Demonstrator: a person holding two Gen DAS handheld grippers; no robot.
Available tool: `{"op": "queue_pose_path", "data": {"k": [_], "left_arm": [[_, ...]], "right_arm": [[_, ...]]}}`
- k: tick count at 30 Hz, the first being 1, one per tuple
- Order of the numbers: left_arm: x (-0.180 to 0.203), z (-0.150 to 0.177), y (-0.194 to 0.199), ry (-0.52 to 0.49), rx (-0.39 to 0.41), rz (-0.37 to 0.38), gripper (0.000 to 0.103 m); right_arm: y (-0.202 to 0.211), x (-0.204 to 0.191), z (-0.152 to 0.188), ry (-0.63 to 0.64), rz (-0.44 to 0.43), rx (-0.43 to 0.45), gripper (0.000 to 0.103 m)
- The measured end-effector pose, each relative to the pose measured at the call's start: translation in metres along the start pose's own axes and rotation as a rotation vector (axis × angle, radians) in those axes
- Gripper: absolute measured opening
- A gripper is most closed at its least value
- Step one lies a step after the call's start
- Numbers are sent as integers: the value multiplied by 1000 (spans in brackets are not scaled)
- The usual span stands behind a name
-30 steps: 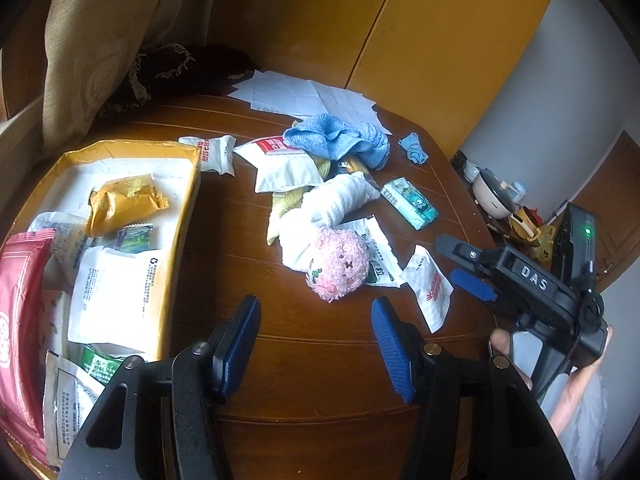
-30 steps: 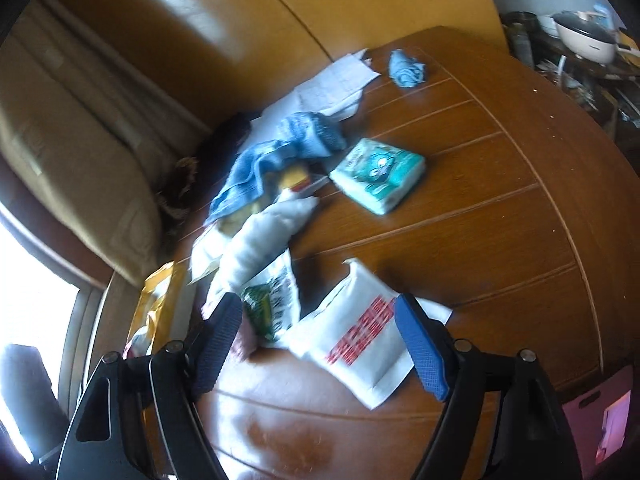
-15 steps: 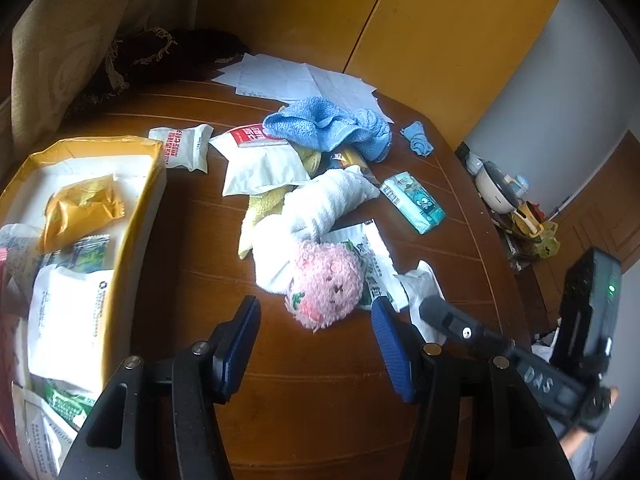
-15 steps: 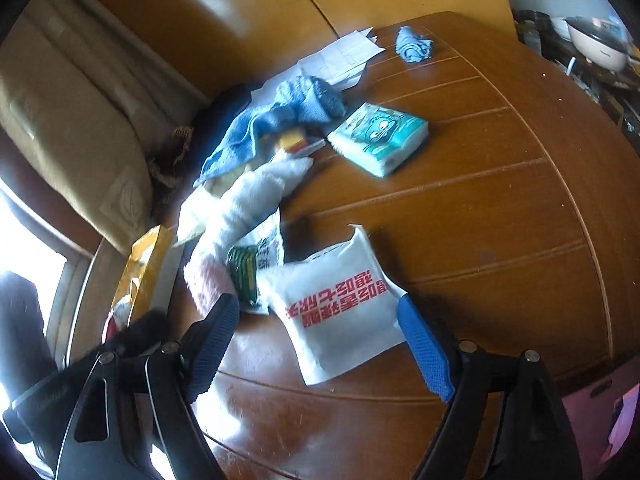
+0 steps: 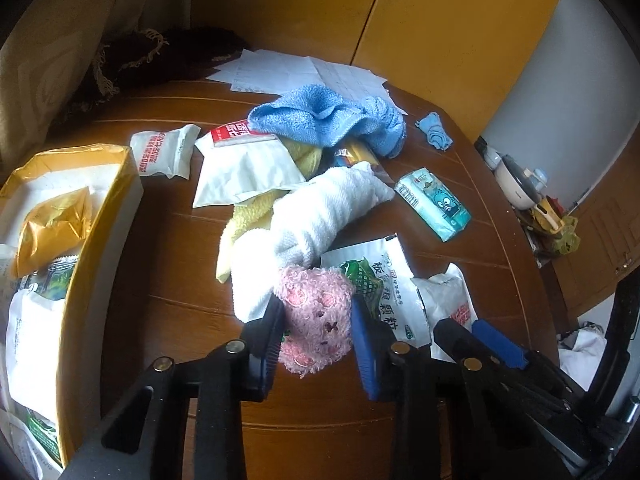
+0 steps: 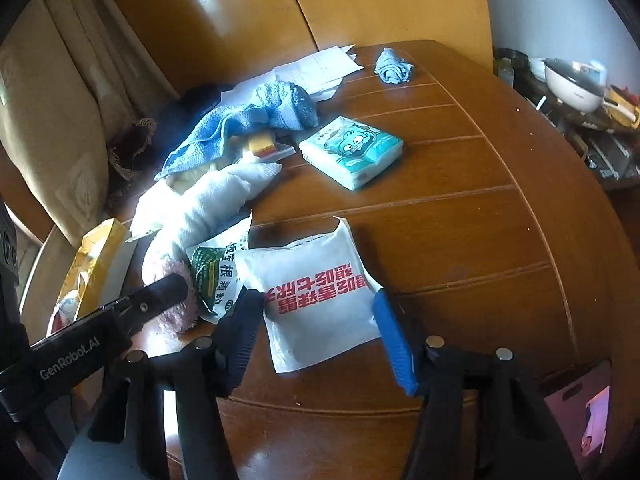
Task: Organize soft objects
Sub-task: 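Grasp the pink plush toy with the left gripper while the right approaches the white red-print bag, then hold the pink plush toy in the left gripper while the right aligns over the white bag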
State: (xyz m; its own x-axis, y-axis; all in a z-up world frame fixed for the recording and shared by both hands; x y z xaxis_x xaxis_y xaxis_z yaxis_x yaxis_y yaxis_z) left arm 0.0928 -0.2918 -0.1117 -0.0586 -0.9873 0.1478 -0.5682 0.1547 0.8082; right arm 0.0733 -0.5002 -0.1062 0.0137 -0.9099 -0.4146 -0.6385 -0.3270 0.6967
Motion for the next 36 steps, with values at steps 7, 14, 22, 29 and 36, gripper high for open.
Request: {"op": "queue_pose_path", "data": {"k": [7, 14, 22, 29, 36], "left_arm": [[-7, 4, 11, 44, 28, 25, 29], [-10, 5, 21, 57, 42, 47, 29], [-11, 6, 22, 60, 37, 61, 29], [-9, 7, 22, 56, 35, 65, 29], [-9, 7, 22, 54, 33, 64, 29]], "right_arm": [[9, -5, 4, 20, -75, -9, 2], [14, -7, 8, -8, -192, 3, 0], [21, 4, 2, -103, -235, 59, 75], [21, 9, -1, -119, -216, 56, 75], [15, 16, -4, -138, -196, 34, 75]]}}
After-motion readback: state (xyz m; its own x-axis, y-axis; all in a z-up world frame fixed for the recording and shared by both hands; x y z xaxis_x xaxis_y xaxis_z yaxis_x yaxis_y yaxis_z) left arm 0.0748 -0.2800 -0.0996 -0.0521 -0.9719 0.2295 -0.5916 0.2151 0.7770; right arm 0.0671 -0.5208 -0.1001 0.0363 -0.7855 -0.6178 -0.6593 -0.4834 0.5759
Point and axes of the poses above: each gripper's, at about its wrist camera, not at the fingertips, and y roughly against the way its jaws point, x to its right, z to its underside, the point moved 2 cm from there along -y, roughly the way its jaws point, and after that the axes turned 8 degrees about -z, right-handed, at the moved point
